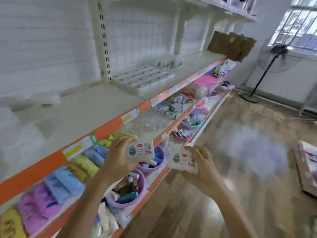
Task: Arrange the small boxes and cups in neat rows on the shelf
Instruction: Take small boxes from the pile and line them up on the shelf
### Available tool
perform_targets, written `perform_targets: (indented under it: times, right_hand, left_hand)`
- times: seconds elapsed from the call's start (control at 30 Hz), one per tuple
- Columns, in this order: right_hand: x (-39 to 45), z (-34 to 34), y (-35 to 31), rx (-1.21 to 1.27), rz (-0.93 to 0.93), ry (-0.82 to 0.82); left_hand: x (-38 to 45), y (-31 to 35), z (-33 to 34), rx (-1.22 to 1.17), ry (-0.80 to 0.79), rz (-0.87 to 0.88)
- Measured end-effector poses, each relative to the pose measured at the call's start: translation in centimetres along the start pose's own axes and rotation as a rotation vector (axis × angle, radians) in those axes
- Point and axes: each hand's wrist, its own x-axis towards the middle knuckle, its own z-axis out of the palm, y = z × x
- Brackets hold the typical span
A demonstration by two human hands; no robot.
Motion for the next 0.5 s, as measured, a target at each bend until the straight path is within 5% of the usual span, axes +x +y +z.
perform_targets:
  times: [0.5]
  right_hand:
    - [3.2,-4.7,14.0,0.002,0.284,0.077]
  left_hand:
    - [14.6,1.6,15.7,0.026,-0.234,0.113]
